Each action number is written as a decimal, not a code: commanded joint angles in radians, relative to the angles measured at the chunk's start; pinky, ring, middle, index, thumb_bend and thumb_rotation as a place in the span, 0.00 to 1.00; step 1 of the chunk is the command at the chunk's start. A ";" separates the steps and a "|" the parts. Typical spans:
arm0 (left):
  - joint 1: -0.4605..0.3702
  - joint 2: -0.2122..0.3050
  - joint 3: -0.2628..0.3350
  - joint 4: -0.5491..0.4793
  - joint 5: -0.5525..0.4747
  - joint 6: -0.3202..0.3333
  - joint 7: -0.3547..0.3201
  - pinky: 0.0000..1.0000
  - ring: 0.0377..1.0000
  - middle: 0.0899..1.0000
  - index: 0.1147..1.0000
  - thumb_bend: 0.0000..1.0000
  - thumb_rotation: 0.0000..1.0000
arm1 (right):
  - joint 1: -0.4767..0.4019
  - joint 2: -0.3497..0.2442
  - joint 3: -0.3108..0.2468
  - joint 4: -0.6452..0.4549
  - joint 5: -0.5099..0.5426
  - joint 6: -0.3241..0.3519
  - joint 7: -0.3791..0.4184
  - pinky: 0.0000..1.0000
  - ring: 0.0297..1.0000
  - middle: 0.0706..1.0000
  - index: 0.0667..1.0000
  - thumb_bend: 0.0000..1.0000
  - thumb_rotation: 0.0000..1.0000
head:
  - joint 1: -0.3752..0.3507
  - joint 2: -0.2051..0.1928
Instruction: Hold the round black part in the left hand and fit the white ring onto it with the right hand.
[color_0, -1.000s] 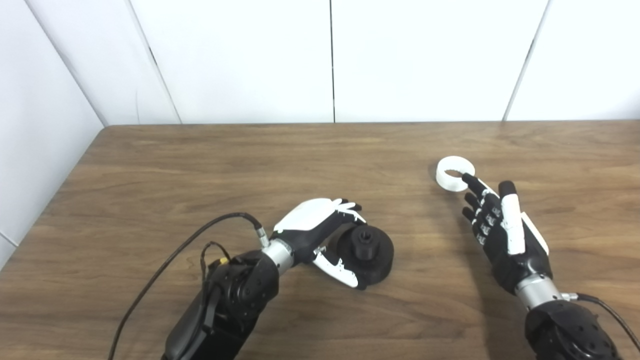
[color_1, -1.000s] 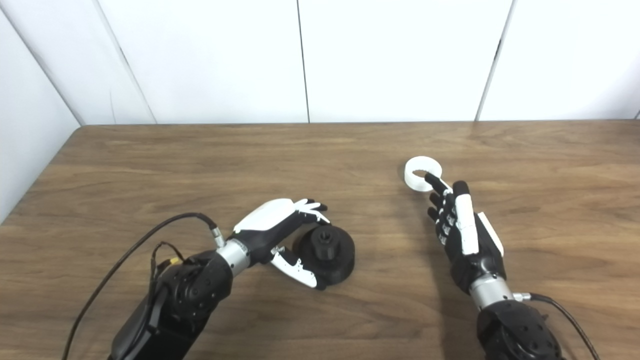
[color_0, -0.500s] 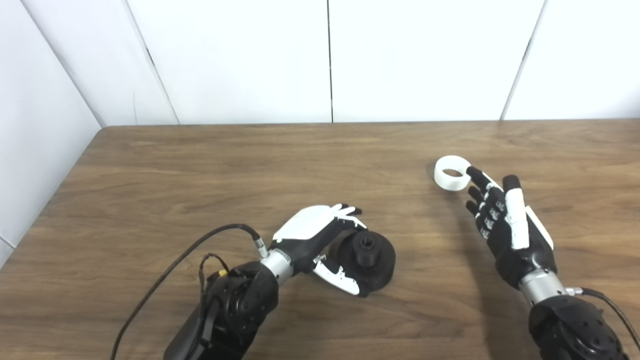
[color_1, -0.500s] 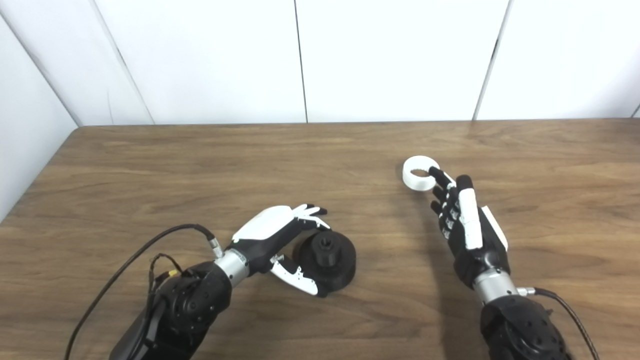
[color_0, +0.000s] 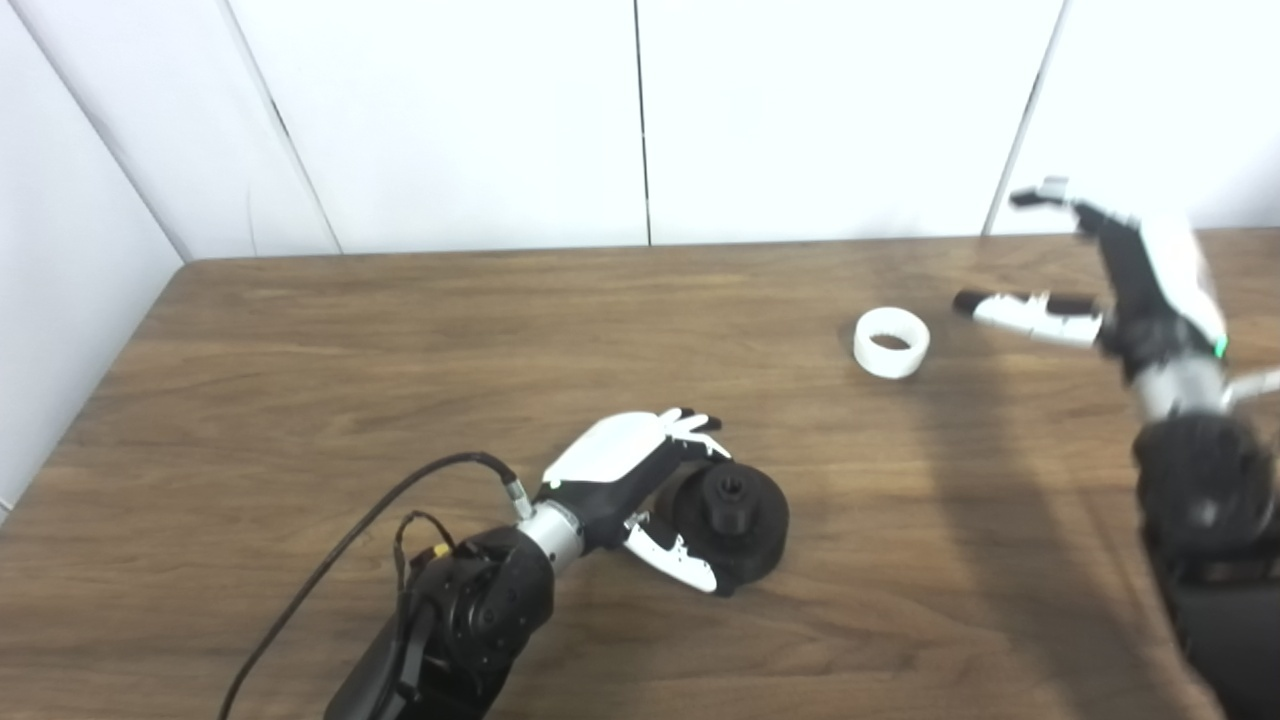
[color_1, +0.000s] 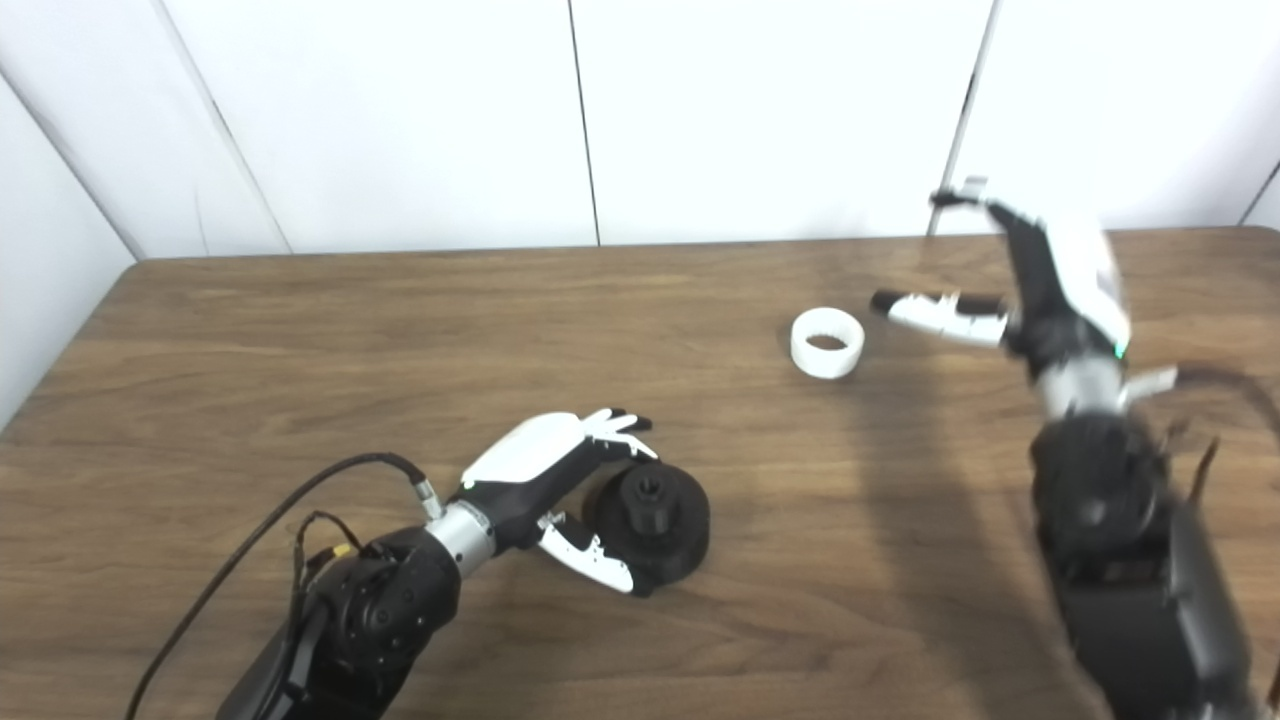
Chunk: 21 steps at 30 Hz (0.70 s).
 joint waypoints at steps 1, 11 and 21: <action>-0.017 0.012 -0.001 0.015 0.011 -0.011 0.004 0.97 1.00 0.96 0.65 0.85 0.29 | -0.065 -0.017 0.031 0.042 -0.024 -0.012 0.052 0.98 0.99 0.92 0.72 0.91 0.30 | 0.001 0.001; -0.021 0.010 0.000 0.031 0.009 -0.023 0.015 0.96 1.00 0.95 0.64 0.86 0.28 | -0.188 -0.041 0.124 0.262 -0.072 -0.039 0.158 1.00 1.00 0.96 0.72 0.98 0.34 | 0.001 -0.006; -0.027 0.009 -0.002 0.046 0.013 -0.029 0.018 0.97 1.00 0.96 0.64 0.86 0.29 | -0.232 -0.045 0.173 0.338 -0.076 -0.044 0.217 1.00 1.00 0.96 0.71 0.98 0.35 | 0.001 -0.015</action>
